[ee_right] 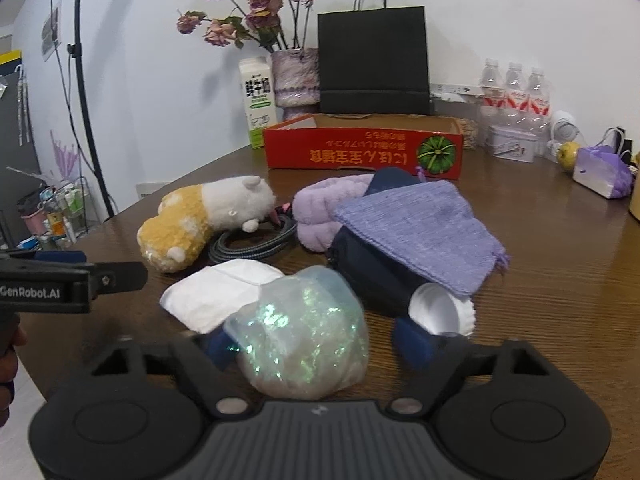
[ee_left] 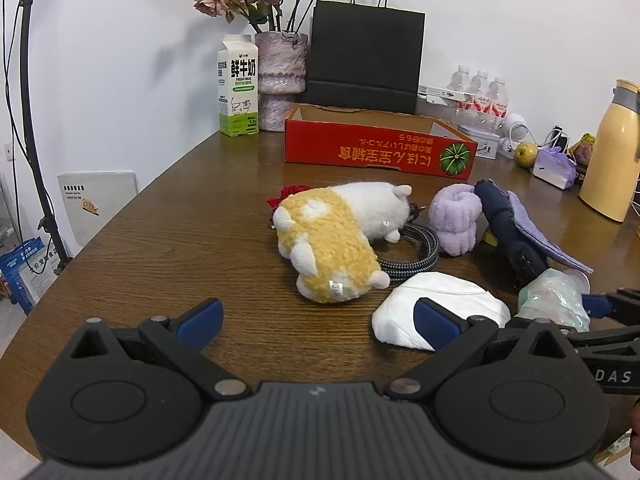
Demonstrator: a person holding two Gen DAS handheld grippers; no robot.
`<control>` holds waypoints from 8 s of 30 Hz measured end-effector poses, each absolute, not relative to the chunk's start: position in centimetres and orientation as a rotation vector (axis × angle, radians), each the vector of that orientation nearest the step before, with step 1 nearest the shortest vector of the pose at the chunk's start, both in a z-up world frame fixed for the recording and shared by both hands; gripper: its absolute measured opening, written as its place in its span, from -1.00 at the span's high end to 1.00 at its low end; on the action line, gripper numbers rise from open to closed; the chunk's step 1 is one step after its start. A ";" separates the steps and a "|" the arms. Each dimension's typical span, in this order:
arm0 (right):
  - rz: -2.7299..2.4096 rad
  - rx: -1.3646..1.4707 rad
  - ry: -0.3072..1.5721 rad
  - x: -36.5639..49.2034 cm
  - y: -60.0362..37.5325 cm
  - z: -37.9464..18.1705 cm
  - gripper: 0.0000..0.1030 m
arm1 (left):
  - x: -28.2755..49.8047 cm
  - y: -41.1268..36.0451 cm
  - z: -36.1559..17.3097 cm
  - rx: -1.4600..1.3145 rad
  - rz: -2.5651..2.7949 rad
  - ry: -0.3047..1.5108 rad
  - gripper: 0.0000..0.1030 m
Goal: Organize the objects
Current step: 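Reach the left tool to the white cloth while the right tool reaches the iridescent bag, then close the left tool on the white cloth while the right tool grips the iridescent bag, then carry the white cloth and iridescent bag with both tools over the cardboard box, then open both tools to drop the cloth and bag into the box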
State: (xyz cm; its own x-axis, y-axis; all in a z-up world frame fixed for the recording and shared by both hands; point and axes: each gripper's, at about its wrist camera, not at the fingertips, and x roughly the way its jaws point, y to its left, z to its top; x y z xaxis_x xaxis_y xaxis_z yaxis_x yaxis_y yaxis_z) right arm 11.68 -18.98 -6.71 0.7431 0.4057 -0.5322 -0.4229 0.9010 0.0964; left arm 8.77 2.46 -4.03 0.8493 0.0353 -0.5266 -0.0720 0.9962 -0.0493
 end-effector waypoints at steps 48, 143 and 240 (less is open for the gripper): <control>0.450 0.077 0.446 13.5 -28.8 -5.1 0.08 | 15.6 -6.9 -5.9 0.069 -0.089 0.759 -1.00; 0.444 -0.012 0.415 29.9 -17.7 3.5 0.07 | 30.0 -1.3 6.1 -0.032 -0.172 0.468 0.42; 0.355 -0.008 0.365 39.2 -19.0 5.8 -1.00 | 38.3 -1.0 7.1 -0.041 0.056 0.419 -1.00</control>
